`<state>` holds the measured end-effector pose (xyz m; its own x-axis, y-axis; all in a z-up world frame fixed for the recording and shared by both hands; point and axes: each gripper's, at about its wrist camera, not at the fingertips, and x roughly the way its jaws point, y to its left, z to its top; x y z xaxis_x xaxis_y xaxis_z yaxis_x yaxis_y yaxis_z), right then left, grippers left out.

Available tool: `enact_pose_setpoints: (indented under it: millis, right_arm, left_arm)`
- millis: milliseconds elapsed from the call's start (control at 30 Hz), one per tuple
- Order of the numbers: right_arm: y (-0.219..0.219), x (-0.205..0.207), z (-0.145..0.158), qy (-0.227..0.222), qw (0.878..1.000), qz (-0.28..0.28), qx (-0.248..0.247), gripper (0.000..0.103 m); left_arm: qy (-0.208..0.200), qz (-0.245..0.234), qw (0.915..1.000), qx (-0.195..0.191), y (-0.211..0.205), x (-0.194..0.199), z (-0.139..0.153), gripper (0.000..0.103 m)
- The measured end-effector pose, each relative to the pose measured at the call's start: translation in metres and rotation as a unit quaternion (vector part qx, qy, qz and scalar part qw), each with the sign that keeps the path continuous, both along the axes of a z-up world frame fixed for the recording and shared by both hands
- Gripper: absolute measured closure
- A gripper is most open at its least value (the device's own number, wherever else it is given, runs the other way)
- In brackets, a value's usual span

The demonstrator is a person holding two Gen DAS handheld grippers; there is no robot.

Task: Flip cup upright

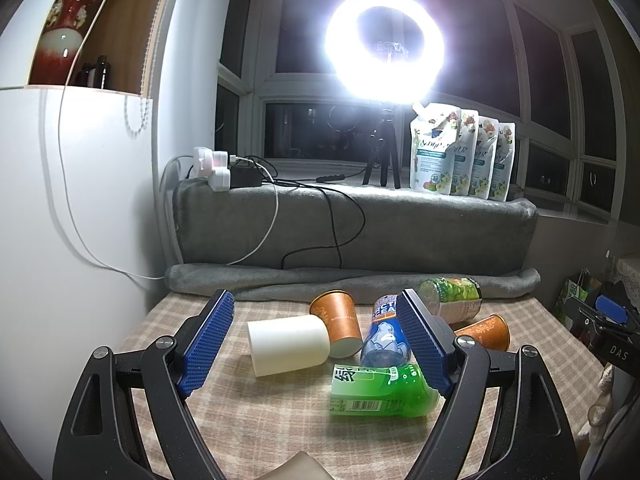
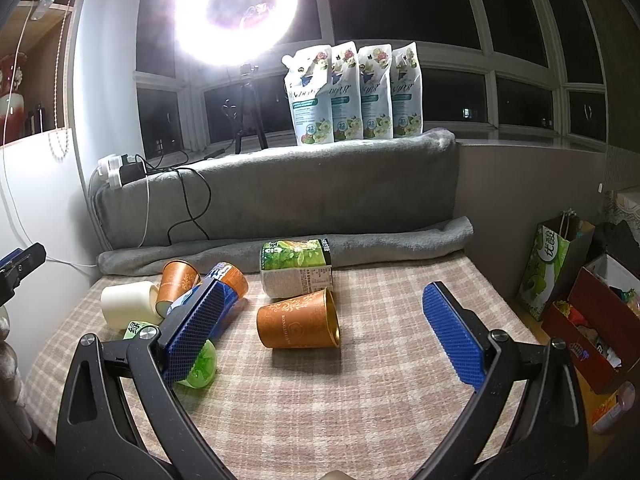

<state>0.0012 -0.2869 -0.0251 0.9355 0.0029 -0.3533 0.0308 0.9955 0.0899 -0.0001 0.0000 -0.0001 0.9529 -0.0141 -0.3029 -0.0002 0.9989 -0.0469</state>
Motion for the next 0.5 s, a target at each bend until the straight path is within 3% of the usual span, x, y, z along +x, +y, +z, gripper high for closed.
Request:
enact_pose_setpoints:
  millis: [500]
  right_arm:
    - [0.01,0.014,-0.002,0.021,0.999,0.023,0.009,0.002]
  left_arm:
    - [0.003,0.0,1.0,-0.002,0.0,0.001,-0.003,0.02]
